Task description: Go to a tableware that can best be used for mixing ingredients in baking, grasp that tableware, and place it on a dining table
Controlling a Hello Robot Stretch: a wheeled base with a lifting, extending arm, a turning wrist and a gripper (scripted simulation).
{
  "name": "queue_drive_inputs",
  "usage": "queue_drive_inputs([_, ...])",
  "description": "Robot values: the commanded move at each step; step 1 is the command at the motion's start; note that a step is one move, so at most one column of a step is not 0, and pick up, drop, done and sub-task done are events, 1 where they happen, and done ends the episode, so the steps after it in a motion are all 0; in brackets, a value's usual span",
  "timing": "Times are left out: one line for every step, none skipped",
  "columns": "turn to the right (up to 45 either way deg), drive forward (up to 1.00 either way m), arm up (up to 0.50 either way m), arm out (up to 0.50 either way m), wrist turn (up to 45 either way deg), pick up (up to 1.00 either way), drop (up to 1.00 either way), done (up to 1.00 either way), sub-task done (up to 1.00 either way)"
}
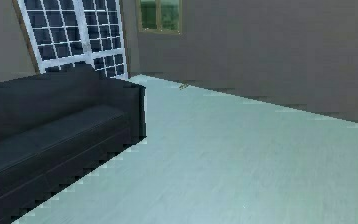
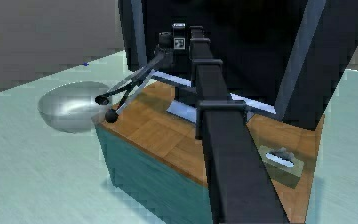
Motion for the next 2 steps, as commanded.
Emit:
queue_drive_inputs([0.0,0.0,0.0,0.0,-6.0,0.0,0.0,0.0,0.0])
queue_drive_inputs([0.0,0.0,0.0,-0.48,0.0,0.0,0.0,0.0,0.0])
